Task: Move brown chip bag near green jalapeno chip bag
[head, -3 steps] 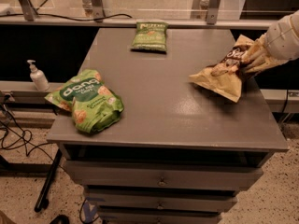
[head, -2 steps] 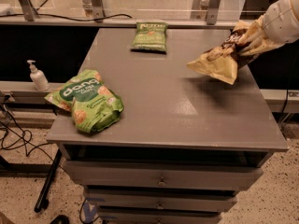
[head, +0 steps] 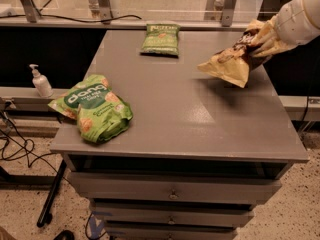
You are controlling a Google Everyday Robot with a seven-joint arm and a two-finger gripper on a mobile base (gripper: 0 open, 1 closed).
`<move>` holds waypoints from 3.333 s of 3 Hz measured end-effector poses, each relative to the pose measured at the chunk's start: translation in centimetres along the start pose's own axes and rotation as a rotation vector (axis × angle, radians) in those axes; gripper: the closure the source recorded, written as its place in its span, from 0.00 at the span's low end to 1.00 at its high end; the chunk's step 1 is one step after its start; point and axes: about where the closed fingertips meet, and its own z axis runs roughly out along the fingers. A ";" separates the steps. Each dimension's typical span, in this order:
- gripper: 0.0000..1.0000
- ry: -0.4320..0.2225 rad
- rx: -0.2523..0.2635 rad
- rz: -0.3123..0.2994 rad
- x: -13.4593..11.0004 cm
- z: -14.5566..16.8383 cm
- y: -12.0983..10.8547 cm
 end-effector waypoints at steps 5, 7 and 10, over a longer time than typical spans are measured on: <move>1.00 0.195 0.295 0.033 6.6 10.4 -14.4; 1.00 0.160 0.297 0.098 5.5 15.0 -16.0; 0.46 0.062 0.265 0.143 1.8 15.5 -16.5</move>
Offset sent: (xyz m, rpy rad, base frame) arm 0.1252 0.0148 0.0313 0.0134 -0.2687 -0.0861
